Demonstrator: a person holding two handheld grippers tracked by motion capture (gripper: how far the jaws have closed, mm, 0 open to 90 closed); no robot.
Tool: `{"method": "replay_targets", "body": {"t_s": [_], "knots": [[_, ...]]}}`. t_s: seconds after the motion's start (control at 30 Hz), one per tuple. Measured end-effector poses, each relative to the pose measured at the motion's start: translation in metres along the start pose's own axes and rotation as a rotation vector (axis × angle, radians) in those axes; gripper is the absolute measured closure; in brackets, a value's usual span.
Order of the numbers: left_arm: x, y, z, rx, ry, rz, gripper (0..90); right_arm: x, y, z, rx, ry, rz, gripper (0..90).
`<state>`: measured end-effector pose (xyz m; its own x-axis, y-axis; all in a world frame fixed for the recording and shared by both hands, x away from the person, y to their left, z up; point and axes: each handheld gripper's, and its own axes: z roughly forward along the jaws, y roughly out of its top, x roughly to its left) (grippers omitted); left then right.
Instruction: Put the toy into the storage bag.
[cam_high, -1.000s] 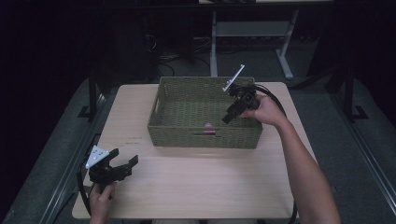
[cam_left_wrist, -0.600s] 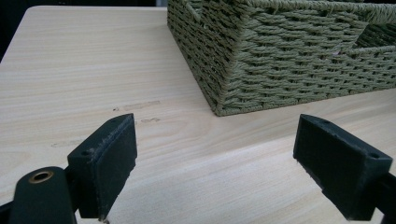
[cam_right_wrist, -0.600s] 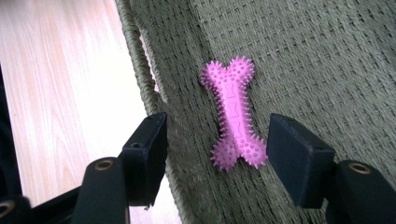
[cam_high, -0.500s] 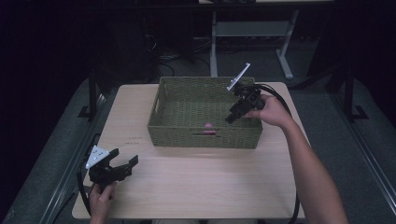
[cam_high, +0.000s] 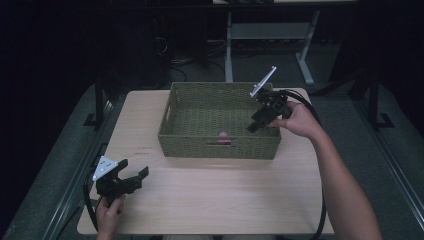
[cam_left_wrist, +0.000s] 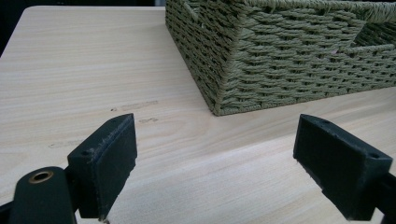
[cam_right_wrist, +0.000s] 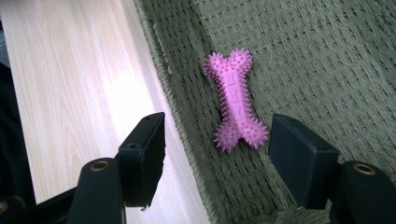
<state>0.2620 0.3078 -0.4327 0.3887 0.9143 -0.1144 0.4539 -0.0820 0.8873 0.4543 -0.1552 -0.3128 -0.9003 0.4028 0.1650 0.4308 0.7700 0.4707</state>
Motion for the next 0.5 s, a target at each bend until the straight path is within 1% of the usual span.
{"method": "replay_targets", "body": {"t_s": [0.1, 0.13, 0.2, 0.27, 0.43, 0.5], "knots": [[0.0, 0.0, 0.0, 0.001, 0.0, 0.002, 13.0, 0.002, -0.004, -0.002, 0.003, -0.004, 0.004, 35.6], [0.0, 0.0, 0.0, 0.002, 0.0, 0.002, 13.0, 0.005, -0.007, -0.005, -0.015, -0.01, -0.007, 35.6], [0.0, 0.0, 0.0, 0.003, -0.001, 0.001, 13.0, 0.006, -0.008, -0.006, -0.024, -0.006, -0.008, 35.6], [0.0, 0.0, 0.001, 0.004, -0.002, 0.0, 13.0, 0.009, -0.01, -0.008, -0.027, -0.011, -0.015, 35.6], [0.0, 0.0, 0.0, 0.002, 0.0, 0.002, 13.0, 0.012, -0.015, -0.011, -0.023, -0.019, -0.01, 35.1], [0.0, 0.0, 0.0, 0.001, 0.001, 0.0, 13.0, 0.014, -0.018, -0.013, -0.032, -0.02, -0.015, 35.0]]}}
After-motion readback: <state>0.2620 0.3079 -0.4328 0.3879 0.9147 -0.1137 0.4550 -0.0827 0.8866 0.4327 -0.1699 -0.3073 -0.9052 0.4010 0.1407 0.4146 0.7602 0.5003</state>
